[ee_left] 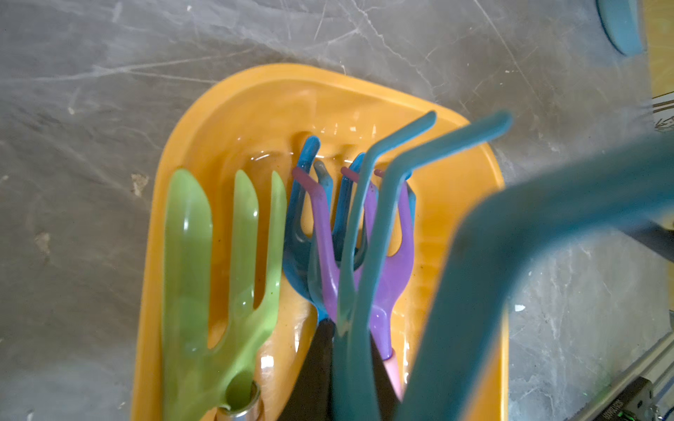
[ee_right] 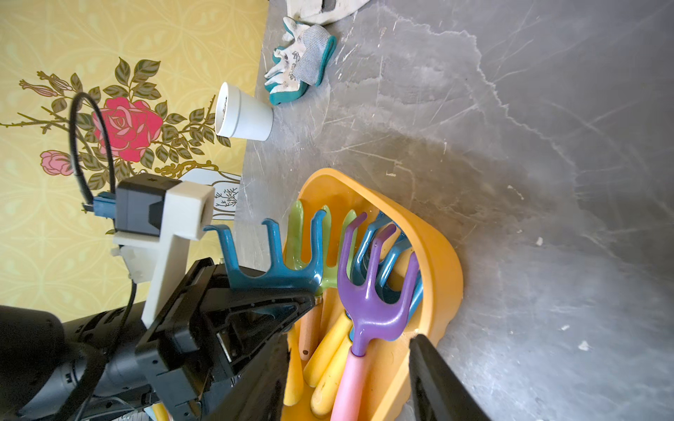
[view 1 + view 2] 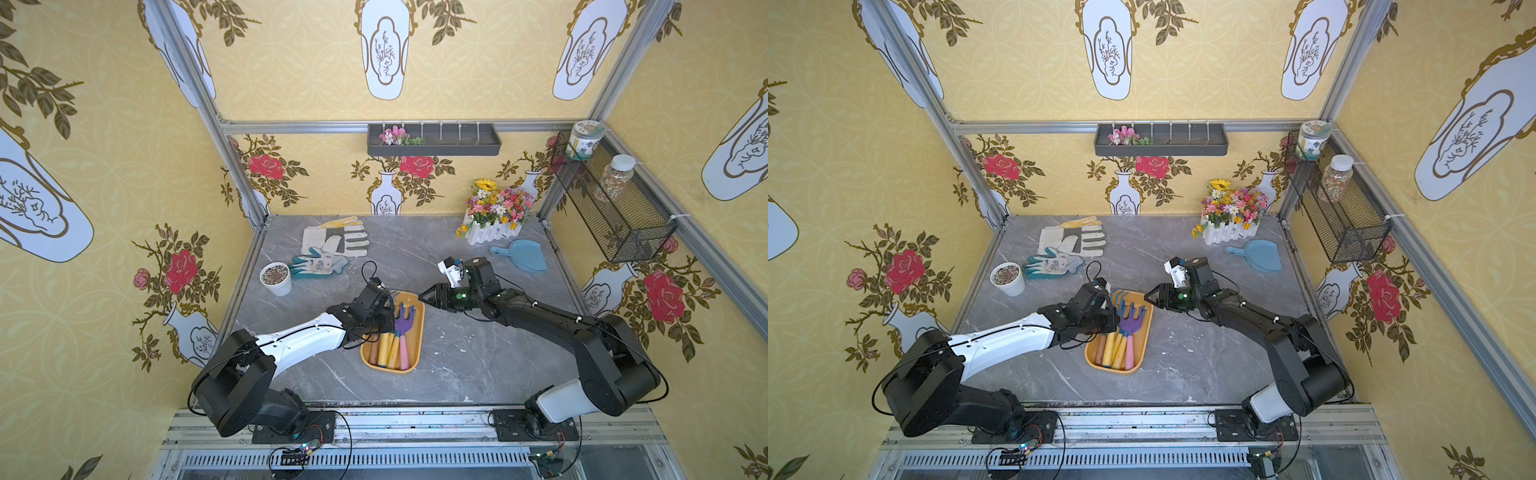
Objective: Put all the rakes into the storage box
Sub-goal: Place the rake in the storage box.
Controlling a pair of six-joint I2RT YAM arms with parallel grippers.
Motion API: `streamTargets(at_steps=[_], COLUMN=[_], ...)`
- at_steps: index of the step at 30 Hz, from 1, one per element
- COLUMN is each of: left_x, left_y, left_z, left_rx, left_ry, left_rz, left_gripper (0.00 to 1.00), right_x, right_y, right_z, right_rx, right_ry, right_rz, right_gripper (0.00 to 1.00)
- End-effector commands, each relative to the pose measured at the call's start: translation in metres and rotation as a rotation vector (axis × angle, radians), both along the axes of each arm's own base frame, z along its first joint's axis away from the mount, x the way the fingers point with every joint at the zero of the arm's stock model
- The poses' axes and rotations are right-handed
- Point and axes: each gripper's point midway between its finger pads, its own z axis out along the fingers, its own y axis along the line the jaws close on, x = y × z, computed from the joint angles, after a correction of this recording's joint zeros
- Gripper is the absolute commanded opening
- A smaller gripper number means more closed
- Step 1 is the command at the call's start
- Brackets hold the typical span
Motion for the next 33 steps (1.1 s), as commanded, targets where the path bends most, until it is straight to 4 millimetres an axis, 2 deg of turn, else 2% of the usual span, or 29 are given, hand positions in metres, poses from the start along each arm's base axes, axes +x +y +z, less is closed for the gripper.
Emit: streamTargets(at_steps=[1,2,7,11,17,27,33], left_x=[-0.005,-0.007,-0.013,-0.017,-0.016,-0.002,0.004], left_y=[-0.002,-0.002,-0.002,-0.004,-0.003,0.001,-0.007], left_z=[-0.005,-0.007,-0.011,-0.012,-0.007,0.022,0.016], left_rx=[-0.007,-0.006,-0.018,-0.024,-0.020,-0.009,-0.005], left_ry=[0.023,0.030,0.057,0.066,0.052,-0.058,-0.054], left_rz=[-0.010,-0.013,-0.013,-0.019,-0.011,0.030,0.018], left_gripper=[0.00,0.01,0.30,0.38,0.40,0.39,0.36], right_x=[0.003,0.002,0.001,0.000,0.000,-0.002,-0.002], right_y=[0.001,0.001,0.001,0.000,-0.001,-0.006,-0.007], right_z=[0.005,0.005,0.004,0.004,0.005,0.005,0.004], right_rx=[0.017,0.018,0.017,0.017,0.017,0.015,0.014], right_ry=[-0.025,-0.027,-0.024,-0.027,-0.030,-0.029,-0.029], right_rz=[-0.004,-0.003,-0.001,-0.002,0.003,-0.009,-0.012], right_gripper=[0.57,0.57,0.57,0.57,0.56,0.56,0.55])
